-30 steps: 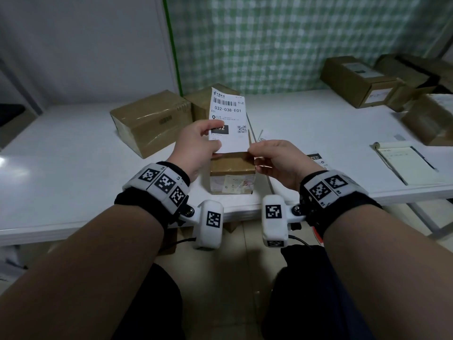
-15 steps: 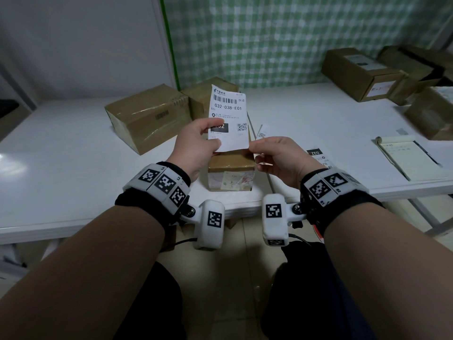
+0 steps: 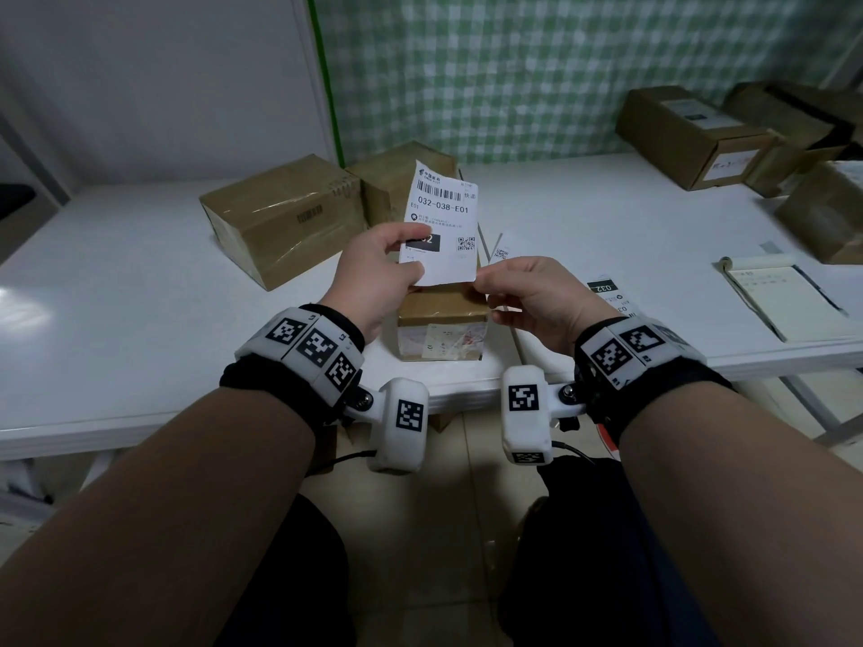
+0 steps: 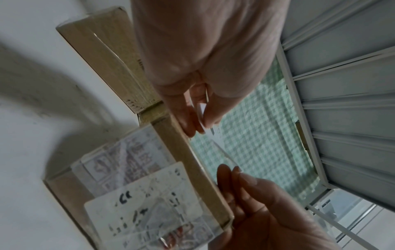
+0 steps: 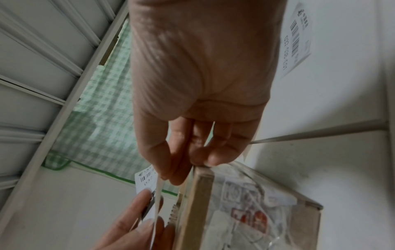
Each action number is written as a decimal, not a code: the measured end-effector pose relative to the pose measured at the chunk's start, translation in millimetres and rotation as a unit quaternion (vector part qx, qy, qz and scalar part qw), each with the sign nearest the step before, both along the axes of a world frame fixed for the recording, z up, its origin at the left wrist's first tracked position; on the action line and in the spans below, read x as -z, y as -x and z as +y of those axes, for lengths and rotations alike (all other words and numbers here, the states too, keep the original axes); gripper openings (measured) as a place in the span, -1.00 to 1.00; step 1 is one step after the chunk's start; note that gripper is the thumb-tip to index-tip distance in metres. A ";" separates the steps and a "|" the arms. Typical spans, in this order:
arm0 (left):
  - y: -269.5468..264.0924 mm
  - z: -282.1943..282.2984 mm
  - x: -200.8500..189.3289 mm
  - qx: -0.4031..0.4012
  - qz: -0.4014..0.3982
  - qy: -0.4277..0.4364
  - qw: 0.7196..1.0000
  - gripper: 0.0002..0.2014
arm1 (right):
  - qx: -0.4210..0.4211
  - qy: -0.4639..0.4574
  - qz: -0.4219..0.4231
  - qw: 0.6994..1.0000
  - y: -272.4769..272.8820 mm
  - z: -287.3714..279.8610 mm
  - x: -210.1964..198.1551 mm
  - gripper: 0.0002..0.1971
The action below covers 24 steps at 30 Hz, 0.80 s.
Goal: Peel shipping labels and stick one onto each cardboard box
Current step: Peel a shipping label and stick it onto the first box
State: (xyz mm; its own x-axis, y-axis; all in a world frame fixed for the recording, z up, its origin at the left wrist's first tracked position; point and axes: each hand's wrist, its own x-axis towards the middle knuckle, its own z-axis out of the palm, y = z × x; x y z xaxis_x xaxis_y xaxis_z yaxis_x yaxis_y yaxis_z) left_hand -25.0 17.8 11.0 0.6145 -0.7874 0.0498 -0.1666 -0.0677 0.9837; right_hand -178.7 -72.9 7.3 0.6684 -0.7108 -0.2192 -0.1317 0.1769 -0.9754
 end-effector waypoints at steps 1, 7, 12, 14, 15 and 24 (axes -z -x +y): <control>0.1 0.0 -0.2 -0.001 -0.005 -0.002 1.000 -0.54 | 0.000 0.000 0.001 1.000 -0.1 0.0 0.2 -0.88; 2.8 2.0 -1.4 -0.015 -0.109 -0.049 0.993 -0.61 | 0.004 -0.006 -0.001 1.000 -0.2 0.5 0.7 -0.87; 16.5 9.1 -18.7 0.078 -0.237 -0.084 0.965 -0.86 | 0.012 0.005 0.003 1.000 0.3 0.4 1.7 -0.92; 19.6 9.5 -21.0 0.099 -0.263 -0.105 0.954 -0.84 | 0.012 0.013 0.006 1.000 0.3 0.7 1.5 -0.90; 20.1 8.4 -20.9 0.099 -0.280 -0.110 0.948 -0.83 | 0.012 0.019 0.009 1.000 0.0 1.1 1.2 -0.90; 27.6 4.0 -20.7 0.066 -0.352 -0.104 0.928 -0.85 | 0.018 0.072 0.021 0.997 -5.9 7.2 -3.0 -0.92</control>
